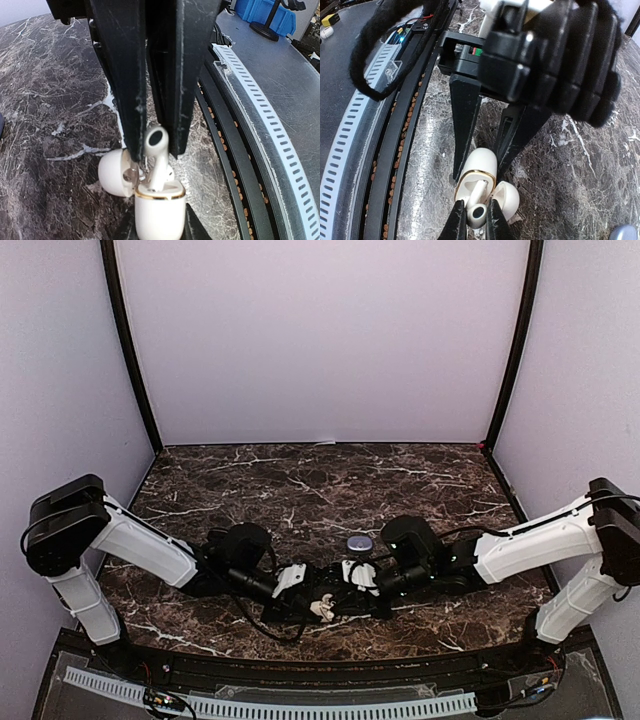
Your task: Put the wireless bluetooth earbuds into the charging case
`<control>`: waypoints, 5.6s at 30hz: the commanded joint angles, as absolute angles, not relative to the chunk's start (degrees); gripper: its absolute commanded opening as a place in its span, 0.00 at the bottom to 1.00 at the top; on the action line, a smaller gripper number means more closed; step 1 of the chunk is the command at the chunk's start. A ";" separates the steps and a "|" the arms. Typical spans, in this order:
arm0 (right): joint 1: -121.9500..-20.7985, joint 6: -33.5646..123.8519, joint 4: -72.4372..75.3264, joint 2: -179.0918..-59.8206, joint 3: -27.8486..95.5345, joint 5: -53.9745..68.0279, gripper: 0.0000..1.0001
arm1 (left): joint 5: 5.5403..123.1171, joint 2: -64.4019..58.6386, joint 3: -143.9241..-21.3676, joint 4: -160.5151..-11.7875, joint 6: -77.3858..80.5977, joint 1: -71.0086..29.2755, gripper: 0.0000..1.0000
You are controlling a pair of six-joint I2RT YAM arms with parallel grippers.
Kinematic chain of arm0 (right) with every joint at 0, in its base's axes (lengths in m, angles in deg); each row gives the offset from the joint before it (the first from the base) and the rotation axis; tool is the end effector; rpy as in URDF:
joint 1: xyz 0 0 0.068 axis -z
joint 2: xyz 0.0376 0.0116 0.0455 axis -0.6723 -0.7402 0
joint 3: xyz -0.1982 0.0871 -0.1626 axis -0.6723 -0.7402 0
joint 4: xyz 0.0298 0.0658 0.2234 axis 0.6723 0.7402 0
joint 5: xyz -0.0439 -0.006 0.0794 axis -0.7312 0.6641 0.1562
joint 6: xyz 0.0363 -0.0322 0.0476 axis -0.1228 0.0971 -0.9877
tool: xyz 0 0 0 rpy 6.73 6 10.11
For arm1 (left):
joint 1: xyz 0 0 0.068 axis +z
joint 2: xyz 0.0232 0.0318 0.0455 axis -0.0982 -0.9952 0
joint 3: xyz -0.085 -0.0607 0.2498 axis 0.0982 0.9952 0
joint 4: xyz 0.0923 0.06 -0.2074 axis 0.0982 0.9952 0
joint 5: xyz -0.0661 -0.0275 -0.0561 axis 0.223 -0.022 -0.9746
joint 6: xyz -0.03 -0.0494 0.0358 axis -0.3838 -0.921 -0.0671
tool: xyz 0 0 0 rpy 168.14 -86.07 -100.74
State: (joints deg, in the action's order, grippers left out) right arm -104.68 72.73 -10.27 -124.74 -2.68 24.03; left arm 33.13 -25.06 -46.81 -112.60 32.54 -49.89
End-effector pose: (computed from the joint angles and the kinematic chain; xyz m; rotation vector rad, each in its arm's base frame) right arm 0.1161 0.2712 0.1838 -1.6885 1.5238 0.8699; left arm 0.1464 -0.2744 0.1496 1.6439 1.4530 -1.0993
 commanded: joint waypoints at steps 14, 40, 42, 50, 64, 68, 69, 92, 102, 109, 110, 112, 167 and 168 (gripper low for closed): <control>-105.70 74.17 -8.89 -125.32 0.70 21.89 0.11 | 31.92 -26.14 -49.43 -108.49 34.63 -51.41 0.07; -105.79 77.91 -4.58 -125.93 3.08 24.57 0.18 | 24.02 -28.64 -49.04 -113.93 32.05 -51.41 0.06; -105.79 78.01 -4.42 -126.00 3.14 24.67 0.18 | 23.84 -28.62 -49.04 -113.93 31.94 -51.41 0.06; -105.87 77.93 -4.09 -126.19 3.08 25.68 0.17 | 23.50 -28.29 -48.41 -115.98 30.39 -51.41 0.06; -106.67 78.33 -4.71 -125.65 3.20 26.64 0.23 | 23.21 -28.37 -47.10 -122.19 26.46 -51.39 0.06; -106.66 77.61 -6.52 -122.84 1.52 27.49 0.27 | 23.67 -28.22 -46.15 -123.11 26.21 -51.32 0.06; -106.67 77.31 -6.99 -122.04 1.05 27.69 0.28 | 23.72 -28.14 -45.98 -123.33 26.20 -51.32 0.06; -106.03 66.60 -14.06 -103.15 -6.84 25.10 0.57 | 27.74 -27.85 -39.62 -143.01 17.25 -51.32 0.06; -104.37 32.55 -14.81 -94.07 -8.46 -2.09 0.99 | 30.88 -27.03 -39.29 -144.38 17.58 -51.32 0.06; -104.12 36.71 -6.01 -97.54 -3.73 0.28 0.82 | 33.00 -26.77 -39.75 -143.59 17.72 -51.32 0.05; -104.12 37.45 -4.05 -99.49 -2.26 1.78 0.72 | 33.30 -26.79 -39.90 -143.64 17.61 -51.32 0.05; -104.39 39.38 -0.49 -103.23 0.57 4.69 0.62 | 34.37 -26.92 -40.16 -143.56 17.42 -51.32 0.06; -110.27 98.22 9.43 -120.33 9.08 13.49 0.10 | 24.28 -27.59 -43.83 -137.57 16.14 -51.32 0.04; -110.27 98.38 9.78 -120.29 9.16 13.61 0.09 | 23.93 -27.52 -43.89 -137.51 16.06 -51.32 0.04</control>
State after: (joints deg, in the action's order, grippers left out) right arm -109.62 97.93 8.49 -119.58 7.55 13.01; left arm 27.14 -28.77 -42.40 -136.43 16.43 -50.90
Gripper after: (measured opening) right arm 0.112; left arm 0.269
